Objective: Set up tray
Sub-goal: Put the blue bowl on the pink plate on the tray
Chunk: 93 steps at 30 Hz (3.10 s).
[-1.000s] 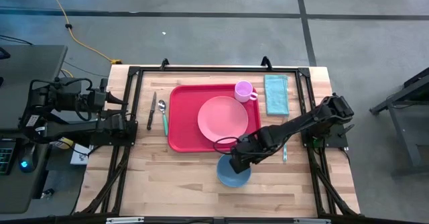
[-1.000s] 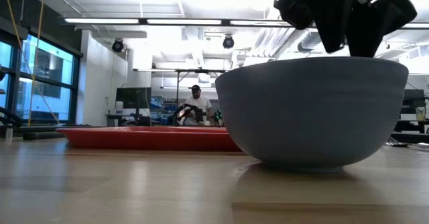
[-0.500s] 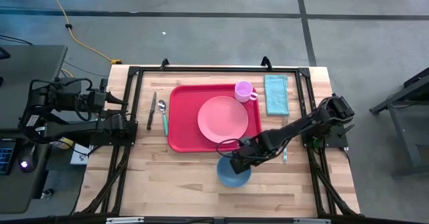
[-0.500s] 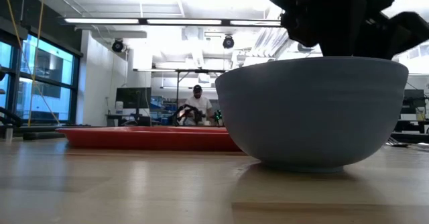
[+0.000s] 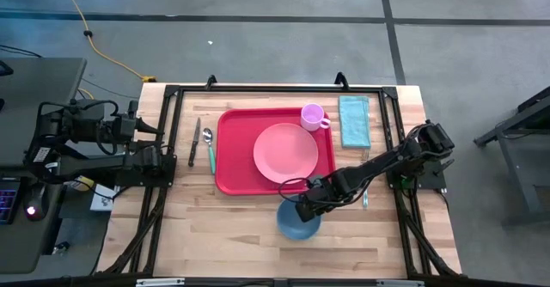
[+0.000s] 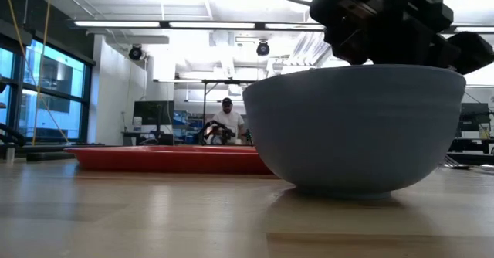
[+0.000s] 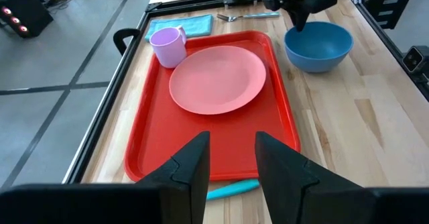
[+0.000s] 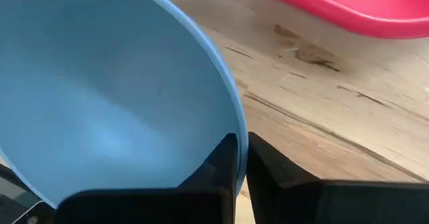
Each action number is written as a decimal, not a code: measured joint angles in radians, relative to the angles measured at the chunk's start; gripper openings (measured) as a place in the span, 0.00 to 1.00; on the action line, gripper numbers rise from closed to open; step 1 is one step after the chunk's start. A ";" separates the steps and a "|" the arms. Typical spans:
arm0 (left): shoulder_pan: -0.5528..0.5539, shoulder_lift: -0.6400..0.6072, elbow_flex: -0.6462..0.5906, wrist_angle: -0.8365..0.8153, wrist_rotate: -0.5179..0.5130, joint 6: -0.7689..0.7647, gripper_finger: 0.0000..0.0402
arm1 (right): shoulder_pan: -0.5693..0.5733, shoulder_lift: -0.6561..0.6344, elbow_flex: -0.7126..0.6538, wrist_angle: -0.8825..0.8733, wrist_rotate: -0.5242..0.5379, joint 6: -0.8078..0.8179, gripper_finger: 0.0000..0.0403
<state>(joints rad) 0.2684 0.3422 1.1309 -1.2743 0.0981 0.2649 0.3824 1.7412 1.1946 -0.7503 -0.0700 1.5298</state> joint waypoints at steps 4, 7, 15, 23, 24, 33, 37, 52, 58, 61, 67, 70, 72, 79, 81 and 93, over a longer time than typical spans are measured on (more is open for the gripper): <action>0.000 0.000 0.000 0.000 0.000 0.000 0.38 | -0.002 0.000 0.000 -0.005 -0.013 -0.007 0.01; 0.000 0.000 0.000 0.000 -0.001 0.000 0.38 | -0.002 -0.005 0.000 0.010 -0.018 -0.017 0.01; 0.000 0.000 0.000 0.000 -0.001 0.000 0.38 | -0.003 -0.083 0.000 0.052 0.030 -0.031 0.00; 0.000 0.000 0.000 0.000 -0.001 -0.001 0.38 | -0.030 -0.219 0.000 0.043 0.180 -0.084 0.00; 0.000 0.000 0.000 0.000 -0.001 -0.001 0.38 | -0.037 -0.237 0.000 0.048 0.208 -0.101 0.00; 0.000 0.000 0.000 0.001 -0.002 -0.001 0.38 | -0.180 -0.395 0.001 0.105 0.339 -0.305 0.00; 0.000 0.000 0.000 0.001 -0.002 -0.001 0.38 | -0.257 -0.455 0.002 0.143 0.351 -0.412 0.00; 0.000 0.000 0.000 0.001 -0.002 -0.013 0.38 | -0.530 -0.370 0.452 -0.358 0.230 -0.656 0.00; 0.000 0.000 0.000 0.001 -0.004 -0.017 0.38 | -0.626 -0.217 0.654 -0.528 0.148 -0.741 0.00; 0.000 0.000 0.000 0.001 -0.005 -0.036 0.38 | -0.666 -0.134 0.729 -0.625 0.108 -0.768 0.00; 0.000 0.000 0.000 0.001 -0.005 -0.038 0.38 | -0.699 0.017 0.789 -0.666 0.006 -0.846 0.00; 0.000 0.000 0.000 0.002 -0.005 -0.038 0.38 | -0.699 0.073 0.787 -0.672 -0.017 -0.872 0.00; 0.000 0.000 0.000 0.001 -0.005 -0.039 0.38 | -0.699 0.107 0.787 -0.679 -0.029 -0.886 0.00; 0.000 0.000 0.000 0.001 -0.005 -0.050 0.38 | -0.701 0.187 0.787 -0.674 -0.039 -0.931 0.00; 0.000 0.000 0.000 0.001 -0.005 -0.053 0.38 | -0.704 0.205 0.787 -0.675 -0.042 -0.945 0.00; 0.000 0.000 0.000 0.001 -0.005 -0.053 0.38 | -0.721 0.307 0.786 -0.670 -0.062 -1.008 0.00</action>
<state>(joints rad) 0.2681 0.3420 1.1312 -1.2732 0.0933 0.2119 -0.3383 2.0487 1.9808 -1.4205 -0.1324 0.5221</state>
